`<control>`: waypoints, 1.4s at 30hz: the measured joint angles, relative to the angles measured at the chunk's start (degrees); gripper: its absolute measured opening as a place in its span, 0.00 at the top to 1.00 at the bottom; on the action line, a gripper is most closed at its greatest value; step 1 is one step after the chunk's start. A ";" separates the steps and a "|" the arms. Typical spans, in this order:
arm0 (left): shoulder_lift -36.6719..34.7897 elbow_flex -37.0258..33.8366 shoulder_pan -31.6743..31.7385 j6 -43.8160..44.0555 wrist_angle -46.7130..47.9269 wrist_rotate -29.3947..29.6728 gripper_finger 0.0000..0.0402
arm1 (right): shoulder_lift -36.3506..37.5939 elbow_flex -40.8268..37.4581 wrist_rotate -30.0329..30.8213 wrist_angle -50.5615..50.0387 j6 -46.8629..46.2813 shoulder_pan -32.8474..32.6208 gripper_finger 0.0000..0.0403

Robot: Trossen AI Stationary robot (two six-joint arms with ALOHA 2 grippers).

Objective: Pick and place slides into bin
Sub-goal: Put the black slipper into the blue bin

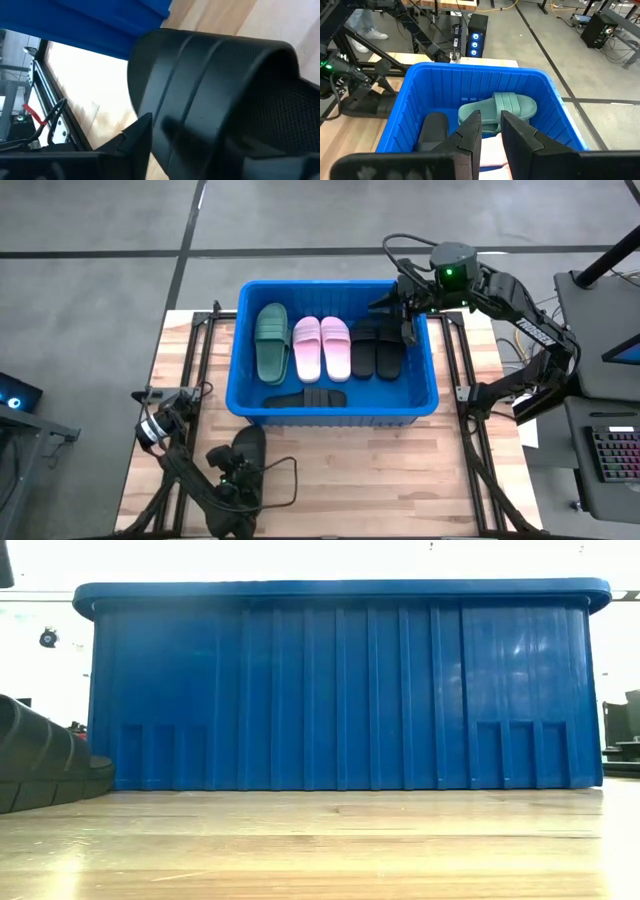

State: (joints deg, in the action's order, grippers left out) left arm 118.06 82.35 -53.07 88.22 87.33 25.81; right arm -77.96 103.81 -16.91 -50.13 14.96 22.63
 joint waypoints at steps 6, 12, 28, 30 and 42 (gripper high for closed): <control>-1.35 -0.22 0.52 -0.06 -0.30 0.31 0.87 | -0.02 0.00 0.00 -0.02 -0.01 0.01 0.85; -6.44 -0.23 0.52 -6.83 -1.74 2.36 0.99 | 0.00 0.00 0.02 0.20 0.02 0.00 0.85; -33.46 3.67 1.24 -24.83 -25.59 19.21 1.00 | 0.24 0.02 0.00 1.56 -0.59 0.00 0.85; -36.10 3.63 2.44 -34.45 -31.79 22.37 1.00 | 0.24 0.02 0.00 1.56 -0.66 0.02 0.85; -49.55 3.52 11.88 -88.63 -58.54 27.92 1.00 | 1.54 0.03 -25.58 15.40 -8.48 -1.98 0.84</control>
State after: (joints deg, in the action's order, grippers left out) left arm 68.50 85.86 -41.19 -0.40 28.78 53.72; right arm -76.42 103.84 -42.49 -34.72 6.48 20.65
